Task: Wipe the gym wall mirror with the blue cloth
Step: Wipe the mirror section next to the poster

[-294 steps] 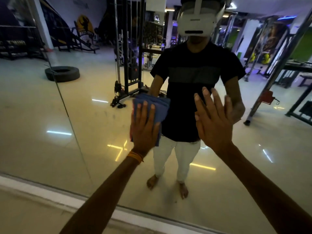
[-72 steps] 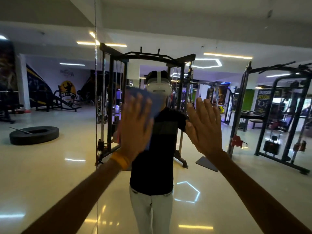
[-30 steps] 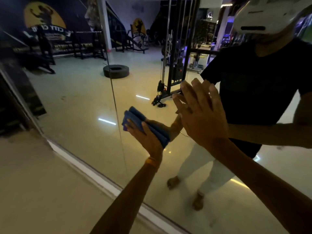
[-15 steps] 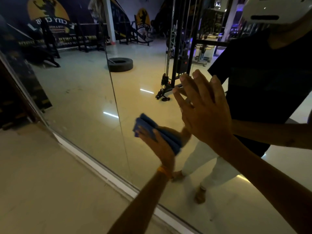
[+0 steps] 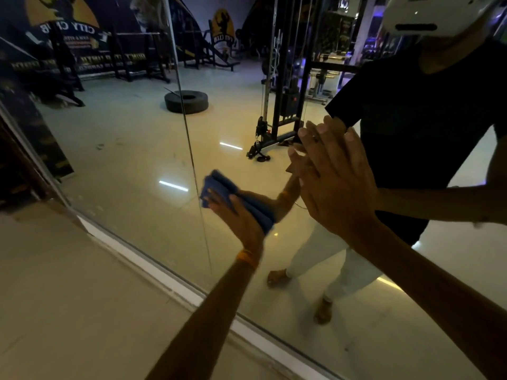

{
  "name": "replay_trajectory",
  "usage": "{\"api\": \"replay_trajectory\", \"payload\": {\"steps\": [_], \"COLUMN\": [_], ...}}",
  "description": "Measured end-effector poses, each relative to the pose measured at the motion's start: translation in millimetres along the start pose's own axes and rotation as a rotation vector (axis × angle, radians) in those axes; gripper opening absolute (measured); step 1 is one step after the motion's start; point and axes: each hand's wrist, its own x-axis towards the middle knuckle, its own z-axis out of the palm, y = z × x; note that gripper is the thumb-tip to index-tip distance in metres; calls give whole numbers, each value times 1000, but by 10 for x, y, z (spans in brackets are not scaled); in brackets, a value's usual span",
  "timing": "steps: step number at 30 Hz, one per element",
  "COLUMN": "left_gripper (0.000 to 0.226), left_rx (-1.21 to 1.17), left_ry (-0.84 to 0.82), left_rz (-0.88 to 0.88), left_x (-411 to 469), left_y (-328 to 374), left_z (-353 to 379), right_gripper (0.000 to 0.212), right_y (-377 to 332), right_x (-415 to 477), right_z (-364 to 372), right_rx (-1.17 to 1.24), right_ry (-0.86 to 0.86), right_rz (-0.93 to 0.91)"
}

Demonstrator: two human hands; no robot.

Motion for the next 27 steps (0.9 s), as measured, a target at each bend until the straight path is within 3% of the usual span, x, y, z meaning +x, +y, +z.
{"api": "replay_trajectory", "payload": {"steps": [3,6,10,11,13,16,18,21,23,27], "left_gripper": [69,65,60,61,58,60,58,61,60,61], "left_rx": [116,152,-91,-174,0,264,487,609,542,448], "left_ry": [-216,-81,-140,-121,-154,-343,-504,-534,-437,-337], "left_rz": [103,189,-156,-144,4,490,671,911,926,694], "left_x": [-404,476,2304,2426,1875,716,413,936,1458,2115], "left_y": [470,303,-706,-688,-45,845,767,586,739,1015], "left_z": [166,-120,-673,-673,-365,-76,-134,-365,-437,-327], "right_gripper": [45,50,51,52,53,53,52,55,53,53], "right_y": [-221,-305,-285,-287,-317,-405,-489,-567,-533,-574], "right_x": [95,120,100,119,212,403,474,492,467,395], "right_z": [92,127,135,140,155,200,240,265,239,204], "right_rx": [38,103,31,9,-26,-68,-102,-114,-100,-107], "right_ry": [13,-40,-57,-71,-96,-99,-85,-59,-38,-36], "right_rz": [10,35,105,117,130,152,204,220,228,330]}}
